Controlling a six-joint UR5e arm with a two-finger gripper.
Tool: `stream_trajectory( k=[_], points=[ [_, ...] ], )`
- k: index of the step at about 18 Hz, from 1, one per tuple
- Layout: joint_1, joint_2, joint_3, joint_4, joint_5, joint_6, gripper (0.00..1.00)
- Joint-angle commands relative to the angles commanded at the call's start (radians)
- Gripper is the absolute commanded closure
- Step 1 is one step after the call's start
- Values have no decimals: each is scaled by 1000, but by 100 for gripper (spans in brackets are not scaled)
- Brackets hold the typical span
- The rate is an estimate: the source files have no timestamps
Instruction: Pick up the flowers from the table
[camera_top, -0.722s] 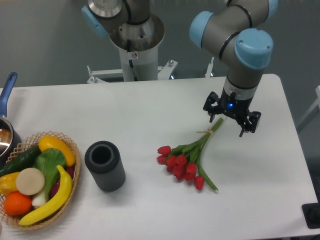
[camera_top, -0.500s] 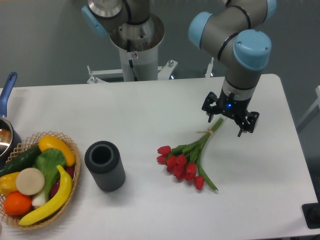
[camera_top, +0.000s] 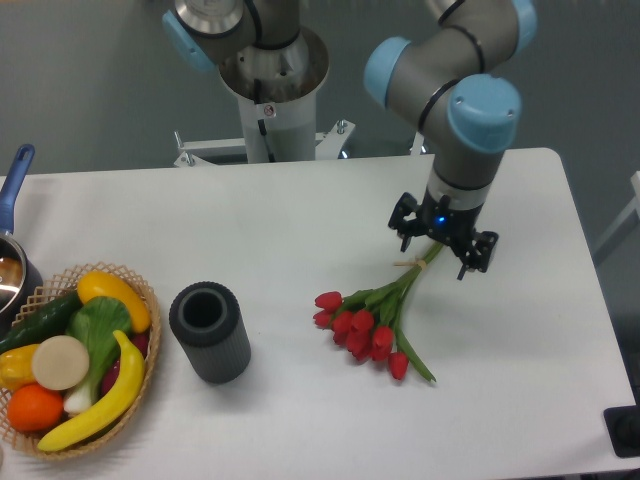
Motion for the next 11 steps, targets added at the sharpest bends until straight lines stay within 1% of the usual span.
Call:
stream_trajectory(
  k=[5,11],
  points=[
    [-17,-20,-58,2,15,12,0],
    [-25,-77,-54,6,14,9,0]
  ],
)
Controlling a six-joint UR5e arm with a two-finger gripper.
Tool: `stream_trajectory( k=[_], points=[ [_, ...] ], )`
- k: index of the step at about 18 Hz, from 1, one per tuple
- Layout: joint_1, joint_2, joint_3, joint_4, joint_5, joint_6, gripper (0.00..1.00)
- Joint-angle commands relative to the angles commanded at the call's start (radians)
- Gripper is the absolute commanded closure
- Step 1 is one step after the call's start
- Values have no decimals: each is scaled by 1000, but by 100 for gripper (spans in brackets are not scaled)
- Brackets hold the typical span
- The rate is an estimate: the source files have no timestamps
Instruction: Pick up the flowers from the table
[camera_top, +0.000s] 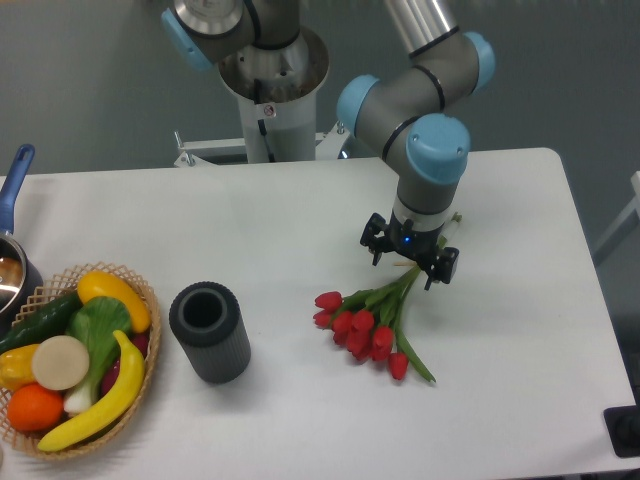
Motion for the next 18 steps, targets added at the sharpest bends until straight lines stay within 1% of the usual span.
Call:
stream_trajectory(
  k=[3,11,12,13,14,16,17,18],
  points=[
    [-9,-26,-2,5,0,2,0],
    [-18,-64,9,17,2,5,0],
    [-18,-66,9,17,2,9,7],
    [-18,-68,9,15,3,14,27],
    [-18,-68,9,15,9,17,51],
    [-20,-68,8,18,21,11,87],
    [-20,-68,8,18,26,6,100],
    [-20,-66,8,18,28,0,100]
  ],
)
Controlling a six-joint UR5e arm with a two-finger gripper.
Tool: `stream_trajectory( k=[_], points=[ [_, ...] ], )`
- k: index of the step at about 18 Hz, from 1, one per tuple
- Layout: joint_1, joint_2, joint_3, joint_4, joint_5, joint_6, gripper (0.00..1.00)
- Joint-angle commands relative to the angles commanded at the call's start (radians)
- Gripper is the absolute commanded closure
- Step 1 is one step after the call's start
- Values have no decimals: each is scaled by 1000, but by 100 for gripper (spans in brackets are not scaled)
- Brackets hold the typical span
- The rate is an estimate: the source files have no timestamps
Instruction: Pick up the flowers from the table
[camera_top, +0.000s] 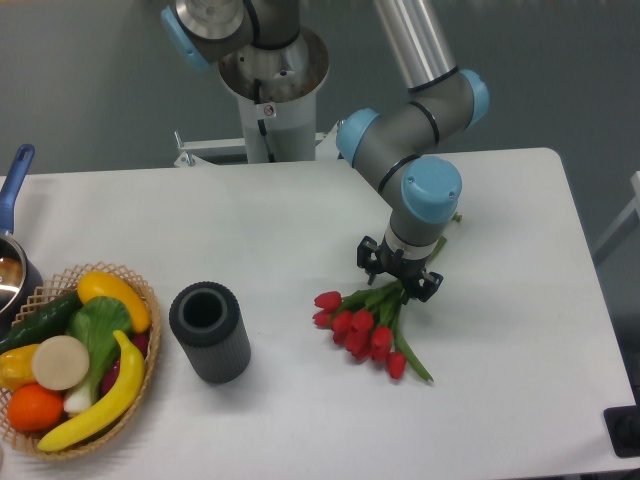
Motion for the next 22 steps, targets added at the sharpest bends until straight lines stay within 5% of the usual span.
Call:
stream_trajectory(
  k=[5,10,16,22],
  points=[
    [5,40,21,-6,0,-3,100],
    [21,101,115,-47,3,-6,100],
    [64,101,346,-368,2,18,100],
    [61,83,422,-434,2,95,100]
  ],
)
